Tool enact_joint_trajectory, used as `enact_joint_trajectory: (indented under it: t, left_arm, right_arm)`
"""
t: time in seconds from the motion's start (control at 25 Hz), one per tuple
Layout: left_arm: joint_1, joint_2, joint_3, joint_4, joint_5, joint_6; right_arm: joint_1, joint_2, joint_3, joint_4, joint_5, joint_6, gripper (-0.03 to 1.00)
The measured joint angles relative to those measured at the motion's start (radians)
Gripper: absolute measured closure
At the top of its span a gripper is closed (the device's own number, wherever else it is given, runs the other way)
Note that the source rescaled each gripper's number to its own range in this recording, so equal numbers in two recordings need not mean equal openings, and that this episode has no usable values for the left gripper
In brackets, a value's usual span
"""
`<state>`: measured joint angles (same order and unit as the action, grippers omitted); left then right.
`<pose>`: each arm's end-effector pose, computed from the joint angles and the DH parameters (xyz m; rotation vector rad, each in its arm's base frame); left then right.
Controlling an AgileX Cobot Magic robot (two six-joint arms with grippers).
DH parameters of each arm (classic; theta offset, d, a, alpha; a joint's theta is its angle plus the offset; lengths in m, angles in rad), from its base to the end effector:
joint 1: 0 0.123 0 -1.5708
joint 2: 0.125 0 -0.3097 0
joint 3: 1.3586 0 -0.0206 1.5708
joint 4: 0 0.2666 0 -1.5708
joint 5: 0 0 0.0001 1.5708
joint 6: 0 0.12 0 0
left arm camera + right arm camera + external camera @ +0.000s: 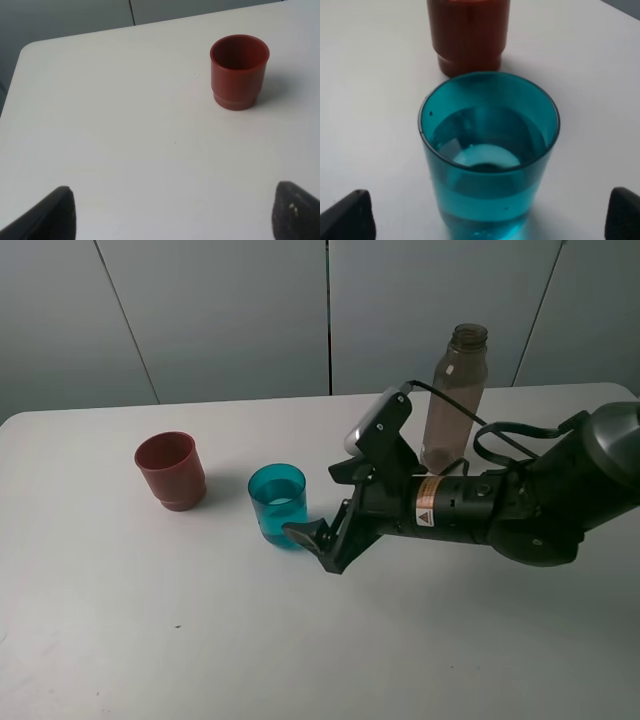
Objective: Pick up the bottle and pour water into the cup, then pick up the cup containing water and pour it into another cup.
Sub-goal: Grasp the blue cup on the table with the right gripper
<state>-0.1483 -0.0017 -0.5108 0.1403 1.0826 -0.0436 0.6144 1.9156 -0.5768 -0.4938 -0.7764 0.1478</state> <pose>0.0089 0.0137 0.2736 0.0977 2.0436 0.0484 0.2553 0.2289 0.0943 -1.0467 1.8567 0.5920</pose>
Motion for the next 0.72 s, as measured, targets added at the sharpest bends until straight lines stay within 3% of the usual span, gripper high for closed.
enact_joint_trajectory:
  t: [0.2, 0.4, 0.72]
  left_arm:
    - [0.000, 0.000, 0.000, 0.000, 0.000, 0.000]
    - [0.000, 0.000, 0.000, 0.000, 0.000, 0.000]
    - [0.000, 0.000, 0.000, 0.000, 0.000, -0.002]
  right_arm:
    - [-0.047, 0.012, -0.032, -0.083, 0.029, -0.007, -0.03]
    - [-0.135, 0.012, -0.041, -0.254, -0.002, 0.029, -0.03]
    - [-0.141, 0.029, -0.096, -0.447, -0.049, 0.105, -0.03]
